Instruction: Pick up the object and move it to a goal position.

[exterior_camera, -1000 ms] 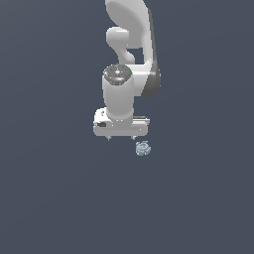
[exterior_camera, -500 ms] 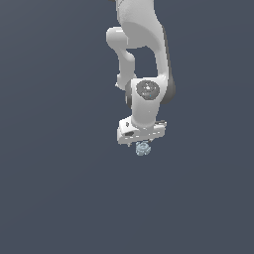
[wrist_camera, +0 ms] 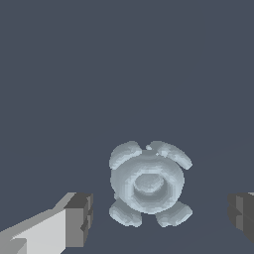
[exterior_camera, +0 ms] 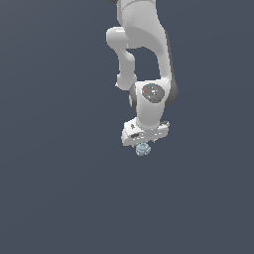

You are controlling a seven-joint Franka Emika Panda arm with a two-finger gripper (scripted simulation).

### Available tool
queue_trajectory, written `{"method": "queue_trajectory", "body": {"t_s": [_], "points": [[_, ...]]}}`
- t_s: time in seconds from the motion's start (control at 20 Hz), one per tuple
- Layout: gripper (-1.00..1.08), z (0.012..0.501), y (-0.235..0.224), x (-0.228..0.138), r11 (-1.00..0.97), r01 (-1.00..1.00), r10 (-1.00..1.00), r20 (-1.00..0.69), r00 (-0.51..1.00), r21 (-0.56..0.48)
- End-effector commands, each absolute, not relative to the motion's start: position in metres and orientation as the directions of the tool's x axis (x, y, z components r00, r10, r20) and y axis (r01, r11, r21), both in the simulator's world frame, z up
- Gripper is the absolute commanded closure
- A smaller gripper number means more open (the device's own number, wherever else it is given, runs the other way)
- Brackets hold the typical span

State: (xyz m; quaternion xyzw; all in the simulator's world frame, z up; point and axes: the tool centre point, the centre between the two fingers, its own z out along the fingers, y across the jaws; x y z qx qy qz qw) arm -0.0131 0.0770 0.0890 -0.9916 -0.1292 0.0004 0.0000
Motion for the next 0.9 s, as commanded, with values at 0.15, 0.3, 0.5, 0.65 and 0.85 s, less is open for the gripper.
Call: {"method": "queue_trajectory", "body": {"t_s": [0.15,0.3,0.5,0.65,0.85], "points": [[-0.92,0.070,0.077,-0.014,-0.966,0.258,0.258,-0.001,0.966,0.000],[-0.92,0.054,0.078,-0.015,-0.966,0.260,0.260,-0.001,0.966,0.000],[-0.92,0.043,0.078,-0.014,-0.965,0.261,0.261,0.000,0.965,0.000],[-0.92,0.040,0.078,-0.014,-0.965,0.261,0.261,0.000,0.965,0.000],[1.08,0.040,0.078,-0.014,-0.965,0.261,0.261,0.000,0.965,0.000]]}}
